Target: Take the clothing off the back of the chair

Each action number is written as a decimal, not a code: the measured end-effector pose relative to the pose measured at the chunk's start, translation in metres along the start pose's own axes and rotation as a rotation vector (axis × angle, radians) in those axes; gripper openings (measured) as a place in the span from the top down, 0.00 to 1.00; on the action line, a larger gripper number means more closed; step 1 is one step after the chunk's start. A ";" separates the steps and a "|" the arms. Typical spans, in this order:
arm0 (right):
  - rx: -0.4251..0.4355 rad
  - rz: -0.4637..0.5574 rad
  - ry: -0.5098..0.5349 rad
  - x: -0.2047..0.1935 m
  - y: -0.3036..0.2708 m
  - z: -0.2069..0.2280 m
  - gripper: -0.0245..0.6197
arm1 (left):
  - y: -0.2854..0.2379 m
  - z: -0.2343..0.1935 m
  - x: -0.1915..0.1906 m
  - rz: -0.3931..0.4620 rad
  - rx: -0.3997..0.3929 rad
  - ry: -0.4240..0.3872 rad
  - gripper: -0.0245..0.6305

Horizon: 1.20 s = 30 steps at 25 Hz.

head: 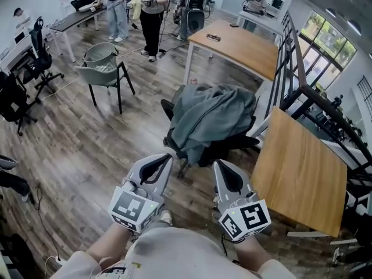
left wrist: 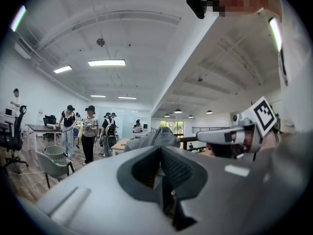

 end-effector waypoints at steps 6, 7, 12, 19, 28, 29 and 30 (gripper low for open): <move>-0.027 -0.014 0.013 -0.002 -0.014 0.004 0.96 | -0.017 -0.014 0.002 0.000 -0.013 -0.004 0.96; -0.033 -0.015 0.014 -0.002 -0.014 0.006 0.96 | -0.019 -0.015 0.002 0.000 -0.017 -0.003 0.96; -0.052 -0.023 0.009 0.000 -0.014 0.020 0.96 | -0.031 -0.015 0.003 -0.006 -0.020 -0.001 0.96; -0.051 -0.035 0.002 0.003 -0.009 0.045 0.96 | -0.050 -0.002 0.011 0.007 -0.015 0.005 0.96; -0.024 -0.030 0.011 0.007 -0.009 0.073 0.96 | -0.060 0.010 0.022 0.046 0.047 0.010 0.96; -0.021 -0.031 0.019 0.007 -0.010 0.076 0.96 | -0.062 0.011 0.021 0.042 0.052 0.007 0.96; -0.020 -0.030 0.028 0.009 -0.010 0.079 0.96 | -0.063 0.011 0.021 0.039 0.056 0.004 0.96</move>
Point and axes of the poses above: the fingertips, and each gripper's own axes: y backward along the fingers, z to its right, x out of its top, the point moved 7 cm from there along y, backward along the fingers, and after that the axes turned 8 degrees about x, right-handed, at the moved point
